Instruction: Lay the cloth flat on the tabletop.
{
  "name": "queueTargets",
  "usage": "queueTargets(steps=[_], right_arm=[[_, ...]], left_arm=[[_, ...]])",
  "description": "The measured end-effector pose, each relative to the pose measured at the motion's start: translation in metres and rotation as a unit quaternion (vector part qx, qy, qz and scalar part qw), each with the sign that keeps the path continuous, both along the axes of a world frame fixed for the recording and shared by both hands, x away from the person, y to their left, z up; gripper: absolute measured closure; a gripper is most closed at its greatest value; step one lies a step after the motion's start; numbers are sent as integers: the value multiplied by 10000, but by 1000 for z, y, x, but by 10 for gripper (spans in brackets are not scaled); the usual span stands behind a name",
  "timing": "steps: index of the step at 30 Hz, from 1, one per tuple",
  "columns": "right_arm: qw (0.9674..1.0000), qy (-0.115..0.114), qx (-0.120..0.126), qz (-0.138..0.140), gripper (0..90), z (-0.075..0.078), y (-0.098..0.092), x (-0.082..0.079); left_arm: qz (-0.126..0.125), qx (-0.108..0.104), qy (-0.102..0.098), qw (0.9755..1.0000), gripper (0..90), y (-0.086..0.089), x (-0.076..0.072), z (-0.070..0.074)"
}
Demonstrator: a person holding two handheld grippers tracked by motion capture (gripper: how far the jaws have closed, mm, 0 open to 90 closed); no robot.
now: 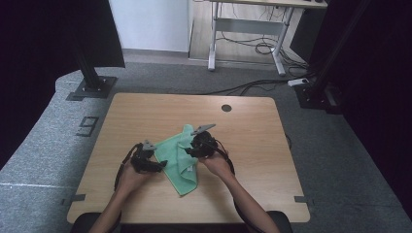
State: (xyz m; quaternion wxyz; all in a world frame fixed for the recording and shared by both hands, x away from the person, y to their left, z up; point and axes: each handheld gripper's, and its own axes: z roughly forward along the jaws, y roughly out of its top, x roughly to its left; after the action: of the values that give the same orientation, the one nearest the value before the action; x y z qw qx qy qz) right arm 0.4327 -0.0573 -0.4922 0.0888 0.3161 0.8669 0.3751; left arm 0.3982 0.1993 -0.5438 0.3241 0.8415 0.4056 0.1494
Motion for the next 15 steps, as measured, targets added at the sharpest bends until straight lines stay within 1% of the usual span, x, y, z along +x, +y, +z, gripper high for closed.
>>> queueTargets(steps=[4,6,8,9,11,12,13,14,15], right_arm=[[9999,143,-83,-18,607,-17,-1,0],[9996,170,-245,-4,633,-28,1,1],[9992,194,-337,-17,698,-34,3,1],[9991,253,-349,-38,765,-37,3,0],[9991,291,-302,11,838,-39,2,-1],[9991,225,-362,14,856,-36,0,-3],[9991,225,-362,14,856,-36,0,-3],[9990,141,-415,-8,859,-30,-3,-6],[9990,141,-415,-8,859,-30,-3,-6]], left_arm=[[7,-22,-10,10000,191,0,0,0],[13,-24,-12,10000,191,0,0,0],[21,-16,-20,10000,191,0,0,-1],[22,-18,-20,10000,191,0,0,-1],[22,-17,-19,10000,191,0,0,-1],[23,-18,-21,10000,191,0,0,-1],[26,-20,-22,10000,191,0,0,-1],[29,-20,-21,10000,191,0,0,-1],[26,-21,-18,10000,191,0,0,-1]])
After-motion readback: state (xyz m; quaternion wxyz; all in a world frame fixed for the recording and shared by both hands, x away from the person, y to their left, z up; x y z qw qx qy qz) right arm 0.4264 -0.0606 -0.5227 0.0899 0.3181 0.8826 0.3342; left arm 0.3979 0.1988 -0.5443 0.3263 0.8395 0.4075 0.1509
